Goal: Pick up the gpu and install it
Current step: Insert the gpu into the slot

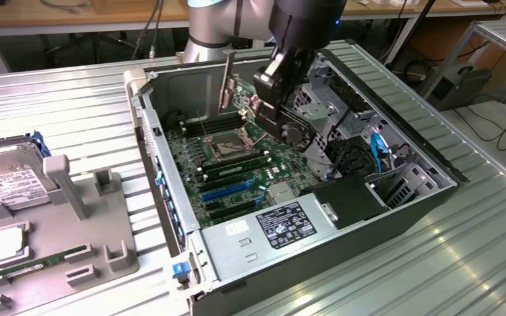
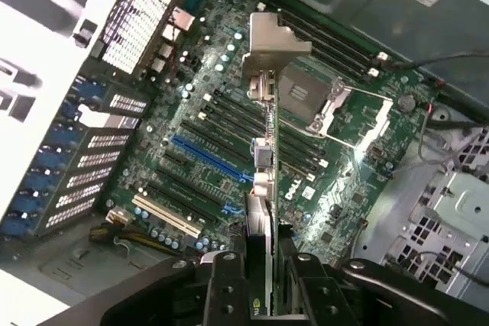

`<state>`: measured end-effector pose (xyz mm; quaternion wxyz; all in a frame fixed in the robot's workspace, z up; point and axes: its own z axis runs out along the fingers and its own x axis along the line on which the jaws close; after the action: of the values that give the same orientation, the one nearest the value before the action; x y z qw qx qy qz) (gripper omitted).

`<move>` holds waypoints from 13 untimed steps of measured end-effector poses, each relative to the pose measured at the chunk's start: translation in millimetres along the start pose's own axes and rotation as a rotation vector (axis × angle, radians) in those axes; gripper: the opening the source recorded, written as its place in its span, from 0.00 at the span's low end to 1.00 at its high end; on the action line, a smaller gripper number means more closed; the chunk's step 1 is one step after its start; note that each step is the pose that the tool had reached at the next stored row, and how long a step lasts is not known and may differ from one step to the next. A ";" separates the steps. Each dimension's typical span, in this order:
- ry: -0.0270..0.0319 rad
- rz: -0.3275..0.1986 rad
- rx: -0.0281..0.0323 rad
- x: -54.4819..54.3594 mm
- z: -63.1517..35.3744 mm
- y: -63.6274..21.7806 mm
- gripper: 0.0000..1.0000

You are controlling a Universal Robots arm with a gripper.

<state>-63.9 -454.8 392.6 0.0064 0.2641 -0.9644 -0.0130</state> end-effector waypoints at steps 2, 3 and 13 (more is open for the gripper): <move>0.0011 -0.058 0.0007 0.0 1.8 -0.1 0.26; 0.0016 -0.081 0.0009 0.0 2.6 -0.1 0.26; 0.0059 -0.267 0.0025 -0.1 10.0 -0.3 0.26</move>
<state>-63.8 -454.7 382.6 0.0071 0.3900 -0.9207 -0.0117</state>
